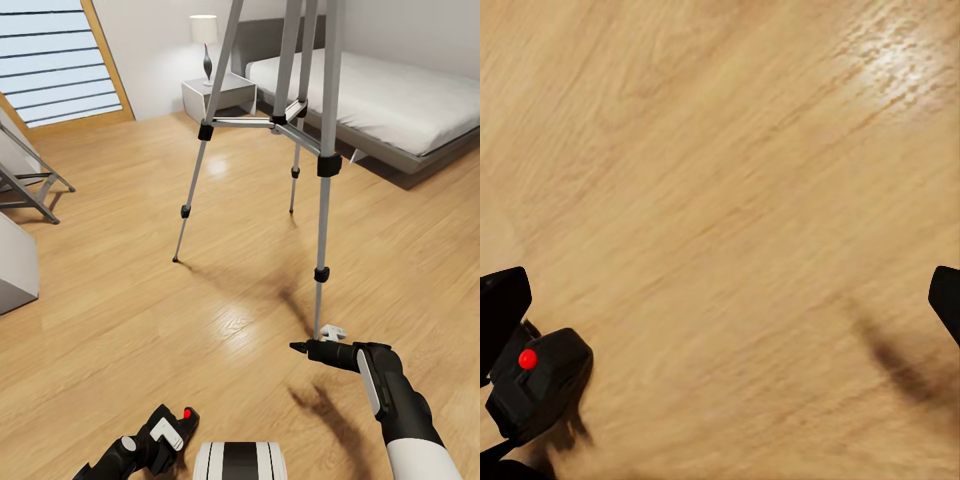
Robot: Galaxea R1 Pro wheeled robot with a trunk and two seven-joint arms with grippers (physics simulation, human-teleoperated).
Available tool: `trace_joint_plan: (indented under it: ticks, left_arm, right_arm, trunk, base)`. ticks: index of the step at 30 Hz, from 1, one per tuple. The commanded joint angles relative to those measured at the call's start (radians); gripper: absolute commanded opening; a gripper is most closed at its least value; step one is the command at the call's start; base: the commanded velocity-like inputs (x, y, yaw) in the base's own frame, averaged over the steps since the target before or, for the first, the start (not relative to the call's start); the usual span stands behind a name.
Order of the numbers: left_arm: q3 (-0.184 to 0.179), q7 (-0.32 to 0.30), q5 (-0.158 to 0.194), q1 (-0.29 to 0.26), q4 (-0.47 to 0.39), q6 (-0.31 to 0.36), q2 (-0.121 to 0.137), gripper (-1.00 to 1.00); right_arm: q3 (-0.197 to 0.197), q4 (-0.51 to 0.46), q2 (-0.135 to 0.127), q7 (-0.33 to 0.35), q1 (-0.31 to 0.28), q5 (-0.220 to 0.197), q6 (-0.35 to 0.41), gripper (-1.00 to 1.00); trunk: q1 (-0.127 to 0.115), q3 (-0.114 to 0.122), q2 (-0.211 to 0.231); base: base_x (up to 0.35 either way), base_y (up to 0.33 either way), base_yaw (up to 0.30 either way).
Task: Attach the digital camera to the camera tripod in the bedroom.
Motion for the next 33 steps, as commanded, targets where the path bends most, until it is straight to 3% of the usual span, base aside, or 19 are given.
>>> trace_joint_plan:
  ticks: [1,12,13,22,33]
  left_arm:
    - [-0.004,0.004,-0.003,-0.03,-0.005,0.004,-0.017,-1.0]
    - [-0.003,0.003,-0.003,-0.03,-0.03,0.008,-0.017,-1.0]
    - [-0.003,0.0,0.092,-0.03,-0.456,0.37,-0.029,-1.0]
    - [-0.004,-0.002,0.142,-0.03,-0.672,0.537,-0.032,-1.0]
    - [-0.003,-0.001,0.171,-0.03,-0.842,0.745,-0.032,-1.0]
  right_arm:
    - [-0.002,-0.001,0.0,0.007,-0.001,0.006,0.004,1.0]
    - [-0.002,-0.001,0.0,0.007,-0.001,0.006,0.004,1.0]
    - [-0.001,-0.001,0.0,0.011,-0.001,0.004,0.007,1.0]
    - [-0.001,-0.001,-0.001,0.013,-0.001,0.004,0.007,1.0]
    - [-0.001,-0.001,-0.018,0.014,-0.001,0.002,0.009,1.0]
  trunk:
    - [0.001,-0.001,0.0]
    - [0.001,-0.001,0.0]
    - [0.001,-0.001,0.0]
    - [0.001,-0.001,0.0]
    - [0.001,-0.001,0.0]
  base:
    - [0.0,0.0,0.0]
    - [0.0,0.0,0.0]
    - [0.0,0.0,0.0]
    - [0.0,0.0,0.0]
    - [0.0,0.0,0.0]
